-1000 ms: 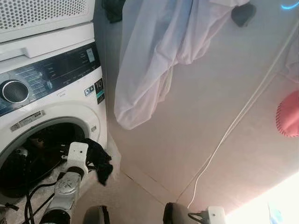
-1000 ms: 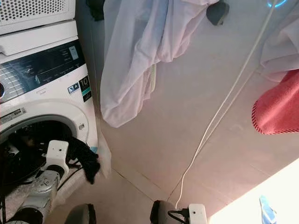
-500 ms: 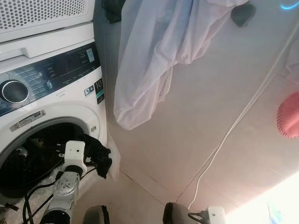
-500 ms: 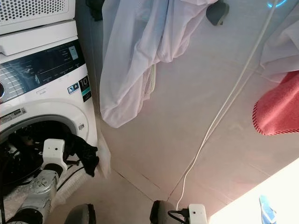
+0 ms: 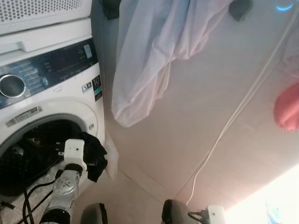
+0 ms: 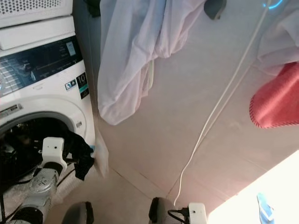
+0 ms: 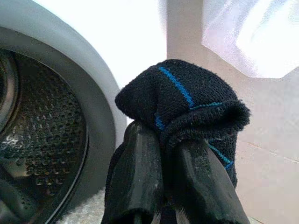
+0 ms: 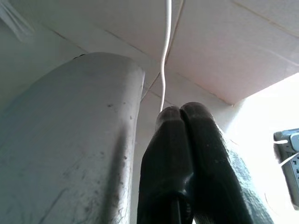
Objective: Clothes washing
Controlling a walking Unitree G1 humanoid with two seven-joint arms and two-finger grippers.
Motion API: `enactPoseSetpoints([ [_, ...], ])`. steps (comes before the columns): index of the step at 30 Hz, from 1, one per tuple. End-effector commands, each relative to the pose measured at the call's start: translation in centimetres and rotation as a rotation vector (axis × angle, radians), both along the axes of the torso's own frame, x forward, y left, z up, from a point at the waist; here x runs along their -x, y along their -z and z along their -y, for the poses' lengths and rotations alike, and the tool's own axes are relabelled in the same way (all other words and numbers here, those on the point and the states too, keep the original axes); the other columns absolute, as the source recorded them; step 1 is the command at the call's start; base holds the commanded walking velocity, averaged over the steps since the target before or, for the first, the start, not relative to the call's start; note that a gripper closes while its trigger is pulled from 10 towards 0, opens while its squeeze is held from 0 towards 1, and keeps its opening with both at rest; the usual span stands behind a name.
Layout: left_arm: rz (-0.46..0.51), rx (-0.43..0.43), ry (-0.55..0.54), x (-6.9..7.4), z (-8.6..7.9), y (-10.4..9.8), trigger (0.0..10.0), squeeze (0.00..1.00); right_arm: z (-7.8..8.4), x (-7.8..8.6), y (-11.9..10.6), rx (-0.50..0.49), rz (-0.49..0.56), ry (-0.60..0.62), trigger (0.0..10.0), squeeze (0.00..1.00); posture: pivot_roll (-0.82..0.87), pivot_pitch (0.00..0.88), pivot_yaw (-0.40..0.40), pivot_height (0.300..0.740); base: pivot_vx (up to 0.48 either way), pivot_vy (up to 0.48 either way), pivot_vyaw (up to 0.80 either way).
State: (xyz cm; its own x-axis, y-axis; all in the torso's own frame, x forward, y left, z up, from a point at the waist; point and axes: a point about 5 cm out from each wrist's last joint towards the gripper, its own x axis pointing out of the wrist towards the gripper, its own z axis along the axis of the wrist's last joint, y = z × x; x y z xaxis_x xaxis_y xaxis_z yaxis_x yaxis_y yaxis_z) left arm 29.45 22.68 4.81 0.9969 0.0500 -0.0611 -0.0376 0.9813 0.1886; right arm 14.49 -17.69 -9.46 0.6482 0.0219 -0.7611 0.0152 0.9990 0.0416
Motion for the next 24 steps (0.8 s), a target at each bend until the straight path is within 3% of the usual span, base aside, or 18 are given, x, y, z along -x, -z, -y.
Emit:
enactPoseSetpoints([
  [1,0.025,0.021,-0.005,-0.54,0.38,-0.49,10.0,0.00,-0.86,1.55,0.77,-0.016,-0.077,-0.023,10.0,0.00,0.19,0.000,-0.135,0.560,0.000,0.000,0.00],
  [14,0.024,0.031,-0.029,-0.70,0.24,-0.58,10.0,0.00,-0.88,1.60,0.82,-0.016,-0.088,-0.034,10.0,0.00,0.19,0.000,-0.134,0.560,0.000,0.000,0.00],
  [24,0.021,0.035,-0.065,-0.84,-0.24,-0.71,10.0,0.00,-0.89,1.59,0.80,-0.020,-0.085,-0.028,10.0,0.00,0.19,0.000,-0.136,0.535,0.000,0.000,0.00],
])
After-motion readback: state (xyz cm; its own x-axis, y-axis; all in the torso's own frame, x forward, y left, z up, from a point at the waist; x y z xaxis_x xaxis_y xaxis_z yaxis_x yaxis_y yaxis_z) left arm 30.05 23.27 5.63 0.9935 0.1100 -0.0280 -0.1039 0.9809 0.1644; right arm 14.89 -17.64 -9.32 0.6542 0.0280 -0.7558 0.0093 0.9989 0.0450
